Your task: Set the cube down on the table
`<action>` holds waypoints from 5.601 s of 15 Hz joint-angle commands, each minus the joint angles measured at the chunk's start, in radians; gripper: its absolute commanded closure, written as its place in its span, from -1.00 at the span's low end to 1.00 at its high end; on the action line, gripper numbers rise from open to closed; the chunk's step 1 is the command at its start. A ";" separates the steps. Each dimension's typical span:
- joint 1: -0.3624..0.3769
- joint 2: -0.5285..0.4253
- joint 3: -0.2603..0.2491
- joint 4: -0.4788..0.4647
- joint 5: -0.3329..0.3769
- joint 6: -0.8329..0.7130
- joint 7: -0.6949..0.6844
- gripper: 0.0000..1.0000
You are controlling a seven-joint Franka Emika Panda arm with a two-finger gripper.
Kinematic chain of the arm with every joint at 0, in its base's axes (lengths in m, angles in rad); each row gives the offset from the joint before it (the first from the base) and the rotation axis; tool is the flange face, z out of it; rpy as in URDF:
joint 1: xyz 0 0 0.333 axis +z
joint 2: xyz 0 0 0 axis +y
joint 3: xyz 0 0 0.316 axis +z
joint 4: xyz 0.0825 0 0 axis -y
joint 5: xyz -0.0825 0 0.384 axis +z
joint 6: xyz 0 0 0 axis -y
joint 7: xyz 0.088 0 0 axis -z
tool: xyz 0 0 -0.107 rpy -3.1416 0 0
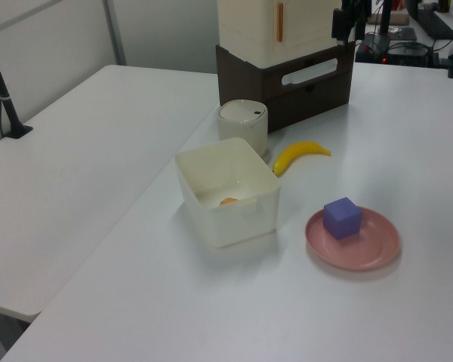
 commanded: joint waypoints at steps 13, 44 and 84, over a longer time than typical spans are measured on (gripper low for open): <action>0.006 -0.019 0.005 -0.014 0.004 -0.045 -0.034 -1.00; 0.055 -0.071 0.045 -0.128 -0.002 -0.091 -0.119 -1.00; 0.190 0.220 0.459 -0.424 -0.374 0.230 0.324 -1.00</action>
